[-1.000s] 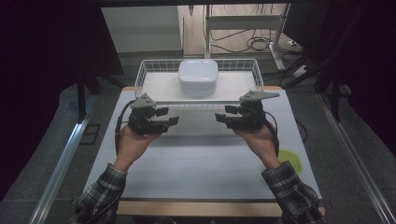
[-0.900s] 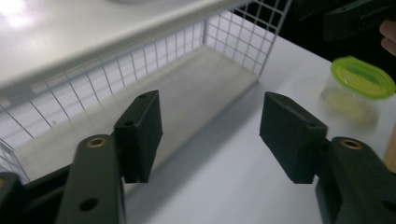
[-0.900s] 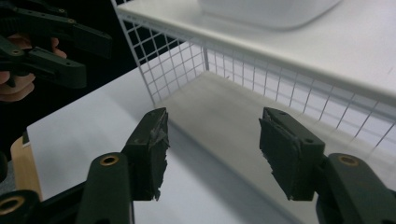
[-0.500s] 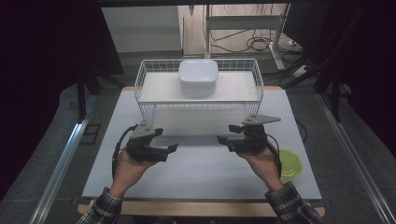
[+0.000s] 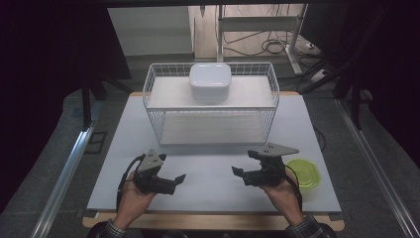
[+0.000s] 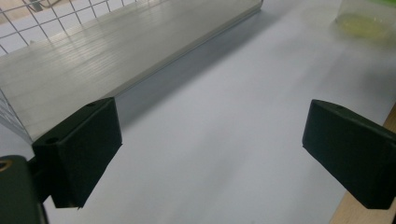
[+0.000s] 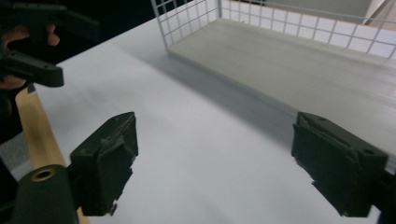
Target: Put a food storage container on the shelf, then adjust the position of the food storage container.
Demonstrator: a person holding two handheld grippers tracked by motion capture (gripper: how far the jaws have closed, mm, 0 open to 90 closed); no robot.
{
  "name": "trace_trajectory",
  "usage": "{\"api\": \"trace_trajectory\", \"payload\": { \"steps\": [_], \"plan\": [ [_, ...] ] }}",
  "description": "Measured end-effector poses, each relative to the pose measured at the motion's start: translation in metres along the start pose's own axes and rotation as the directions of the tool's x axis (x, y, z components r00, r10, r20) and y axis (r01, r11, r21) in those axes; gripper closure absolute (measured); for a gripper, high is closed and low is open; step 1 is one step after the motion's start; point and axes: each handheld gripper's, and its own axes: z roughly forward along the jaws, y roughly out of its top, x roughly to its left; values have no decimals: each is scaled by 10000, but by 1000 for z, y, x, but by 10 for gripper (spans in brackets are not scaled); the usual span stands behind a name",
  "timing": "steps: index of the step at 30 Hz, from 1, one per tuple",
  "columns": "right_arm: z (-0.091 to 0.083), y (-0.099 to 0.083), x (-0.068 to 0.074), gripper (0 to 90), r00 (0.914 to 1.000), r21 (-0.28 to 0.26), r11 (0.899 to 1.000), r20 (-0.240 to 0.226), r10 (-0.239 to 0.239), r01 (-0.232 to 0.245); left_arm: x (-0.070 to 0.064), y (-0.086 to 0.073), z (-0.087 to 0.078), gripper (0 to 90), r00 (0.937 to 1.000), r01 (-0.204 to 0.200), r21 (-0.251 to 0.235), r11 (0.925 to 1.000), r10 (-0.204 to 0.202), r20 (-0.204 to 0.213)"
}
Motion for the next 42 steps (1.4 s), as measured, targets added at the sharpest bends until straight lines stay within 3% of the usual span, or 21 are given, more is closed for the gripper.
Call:
{"api": "trace_trajectory", "payload": {
  "steps": [5, 9, 14, 23, 28, 29, 32, 37, 39, 42],
  "plan": [
    [2, -12, 6, 95, 9992, 158, 9992, -117, -375, 377, -4, -17, 0, 15, 9999, -110, -97, 9999, 110, -51],
    [5, -22, 8, 80, 9986, 442, 9977, -116, -513, 518, -3, -32, 1, 18, 9999, -36, 264, 9996, 39, -115],
    [8, -33, 8, 77, 9979, 890, 9940, 8, -644, 640, -4, -38, 4, 22, 9999, -130, 413, 9991, 131, -42],
    [6, -35, 5, 68, 9987, 1042, 9935, 167, -478, 458, -8, -37, 4, 25, 9989, -470, 137, 9988, 471, -42],
    [2, -36, -4, 63, 9988, 1159, 9931, 458, 151, -204, -8, -37, 5, 28, 9988, -486, 120, 9987, 486, 54],
    [0, -36, -5, 95, 9982, 1187, 9928, 597, 73, -144, -8, -37, 5, 28, 9988, -486, 120, 9987, 486, 54],
    [-11, -32, -7, 302, 9919, 1237, 9923, 1254, -178, 22, -10, -37, 6, 28, 9986, -535, 139, 9985, 534, 66],
    [-32, -29, -20, 650, 9799, 1273, 9915, 1994, -6, -253, -10, -37, 6, 30, 9985, -552, 167, 9983, 551, 77],
    [-39, -30, -27, 752, 9757, 1284, 9907, 2186, 154, -444, -10, -38, 7, 32, 9984, -564, 194, 9982, 562, 90],
    [-48, -31, -35, 837, 9670, 1226, 9909, 2537, 233, -561, -10, -38, 7, 32, 9982, -592, 253, 9979, 589, 113]
  ]
}}
